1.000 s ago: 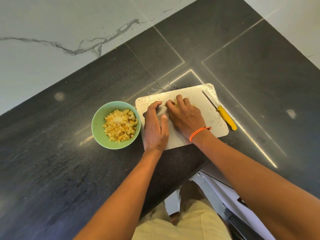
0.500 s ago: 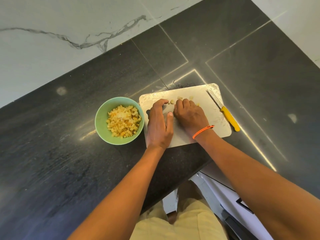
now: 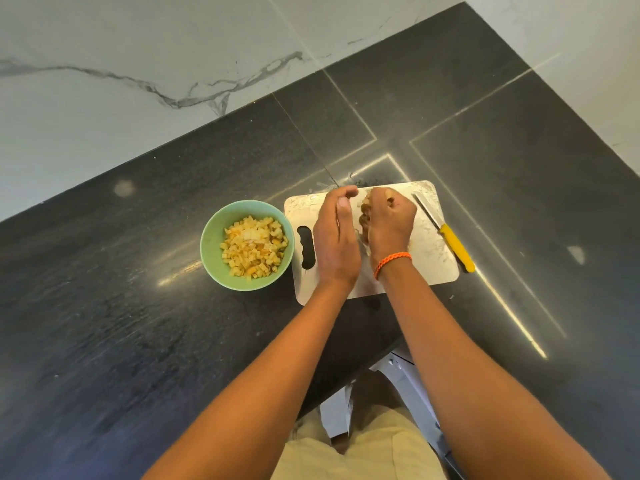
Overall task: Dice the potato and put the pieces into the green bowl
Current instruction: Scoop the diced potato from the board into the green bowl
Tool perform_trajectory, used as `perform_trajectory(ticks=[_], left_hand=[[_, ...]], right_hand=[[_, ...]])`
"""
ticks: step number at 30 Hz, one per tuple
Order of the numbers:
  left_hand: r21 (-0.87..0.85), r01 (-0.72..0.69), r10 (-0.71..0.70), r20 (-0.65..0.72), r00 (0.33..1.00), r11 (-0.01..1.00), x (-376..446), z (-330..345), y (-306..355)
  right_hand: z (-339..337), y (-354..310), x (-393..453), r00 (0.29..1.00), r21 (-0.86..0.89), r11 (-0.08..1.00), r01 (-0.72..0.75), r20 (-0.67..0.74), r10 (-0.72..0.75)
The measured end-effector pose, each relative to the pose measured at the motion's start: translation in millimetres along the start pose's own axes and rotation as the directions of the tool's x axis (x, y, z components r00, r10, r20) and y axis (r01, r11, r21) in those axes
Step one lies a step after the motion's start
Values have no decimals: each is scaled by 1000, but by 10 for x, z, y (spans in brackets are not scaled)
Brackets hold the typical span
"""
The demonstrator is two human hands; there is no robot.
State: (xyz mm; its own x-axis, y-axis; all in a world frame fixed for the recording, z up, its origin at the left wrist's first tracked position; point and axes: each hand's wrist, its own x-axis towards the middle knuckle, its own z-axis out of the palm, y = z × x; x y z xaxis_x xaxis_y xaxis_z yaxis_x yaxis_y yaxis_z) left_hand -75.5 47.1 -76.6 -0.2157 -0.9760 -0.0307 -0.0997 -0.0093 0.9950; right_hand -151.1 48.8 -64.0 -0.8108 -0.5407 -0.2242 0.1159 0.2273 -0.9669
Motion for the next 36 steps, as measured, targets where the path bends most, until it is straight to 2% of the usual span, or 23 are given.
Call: perform_trajectory(ticks=[3,5,8,14,16,18,20,21,23,24,26,27,28,29,36], left_hand=[[-253,207,-216,-10,976,945,30,32,187],[-361,274,-298,-12,954,892,34,-19,288],[-481,254,-312,-44,949,839,50,-183,401],[-510,106,-232,-189,954,853,155,-629,364],[-504,97,-232,-212,949,858,201,-801,312],[-493,113,-251,-223,942,863,232,-953,274],[-430,125,-259,-268,928,894,244,-1076,248],[-376,133,-259,-308,916,917,249,-1138,231],[-277,146,-246,-370,896,950,257,-1236,189],[-241,148,-234,-383,894,959,262,-1272,173],[-211,141,-214,-379,900,967,274,-1315,164],[-209,130,-202,-375,905,969,282,-1316,172],[-206,117,-189,-375,908,971,281,-1308,183],[-200,109,-179,-381,907,974,278,-1294,200],[-139,58,-115,-443,889,989,267,-1221,246]], right_hand=[[90,-107,-167,959,304,910,-283,96,266],[144,-184,-252,922,433,814,-386,211,324],[269,-265,-360,906,482,772,-413,299,298],[685,-395,-599,893,401,836,-375,398,210],[839,-378,-676,900,314,897,-311,402,171],[975,-329,-728,915,199,964,-178,394,87],[1050,-243,-731,885,-10,997,76,461,-63],[1064,-207,-731,835,-136,967,216,540,-111],[1049,-179,-738,705,-325,816,478,696,-136],[1029,-170,-744,647,-373,710,598,747,-152],[1002,-175,-772,574,-424,468,776,782,-243],[998,-188,-782,553,-435,375,818,774,-309],[997,-198,-786,547,-444,333,832,755,-360],[1000,-199,-783,551,-444,334,832,737,-392],[993,-81,-742,659,-331,626,706,631,-410]])
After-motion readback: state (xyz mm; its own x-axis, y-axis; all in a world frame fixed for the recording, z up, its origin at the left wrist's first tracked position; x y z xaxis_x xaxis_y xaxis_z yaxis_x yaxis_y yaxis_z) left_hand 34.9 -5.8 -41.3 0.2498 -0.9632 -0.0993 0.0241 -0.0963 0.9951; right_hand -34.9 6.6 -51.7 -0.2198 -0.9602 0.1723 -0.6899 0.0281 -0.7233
